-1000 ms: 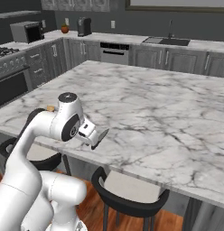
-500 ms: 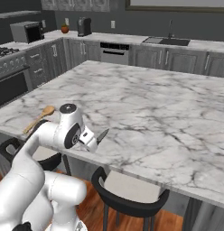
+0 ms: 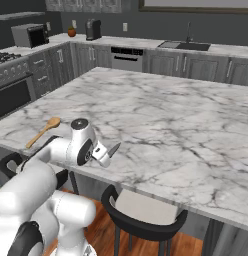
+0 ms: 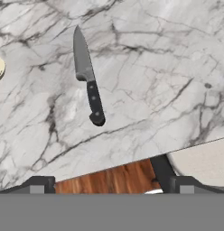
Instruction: Pick up the metallic utensils from the counter and place them in the open drawer. Make sure not to pick up any wooden utensils.
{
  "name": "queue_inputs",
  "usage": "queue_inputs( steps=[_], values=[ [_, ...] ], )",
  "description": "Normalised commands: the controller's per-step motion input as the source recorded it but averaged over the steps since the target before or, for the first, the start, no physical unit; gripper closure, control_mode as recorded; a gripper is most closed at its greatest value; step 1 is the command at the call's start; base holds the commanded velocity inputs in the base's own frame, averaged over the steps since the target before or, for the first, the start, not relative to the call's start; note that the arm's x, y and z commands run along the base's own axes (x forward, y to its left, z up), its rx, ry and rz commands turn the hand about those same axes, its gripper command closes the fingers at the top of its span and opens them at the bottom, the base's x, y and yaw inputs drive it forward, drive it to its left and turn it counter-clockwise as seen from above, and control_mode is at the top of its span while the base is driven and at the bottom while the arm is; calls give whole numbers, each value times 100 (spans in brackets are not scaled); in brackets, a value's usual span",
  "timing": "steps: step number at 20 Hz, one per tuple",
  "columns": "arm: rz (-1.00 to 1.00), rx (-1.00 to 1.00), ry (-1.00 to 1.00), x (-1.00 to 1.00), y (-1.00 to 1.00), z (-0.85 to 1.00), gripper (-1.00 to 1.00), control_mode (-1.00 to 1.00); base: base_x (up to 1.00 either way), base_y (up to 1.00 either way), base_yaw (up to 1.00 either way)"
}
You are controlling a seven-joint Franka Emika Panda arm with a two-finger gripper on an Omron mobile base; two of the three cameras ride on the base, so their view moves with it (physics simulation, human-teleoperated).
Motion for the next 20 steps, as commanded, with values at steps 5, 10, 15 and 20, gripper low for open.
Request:
queue_inputs(
  steps=[5, 10, 15, 20],
  values=[
    [0, 0, 3, 40, 0, -7, -100, -100, 0, 0, 0],
    [0, 0, 3, 29, -2, -29, -100, -100, 0, 0, 0],
    [0, 0, 4, 34, -9, -39, -100, -100, 0, 0, 0],
    [1, 0, 2, 37, -12, -33, -100, -100, 0, 0, 0]
  ],
)
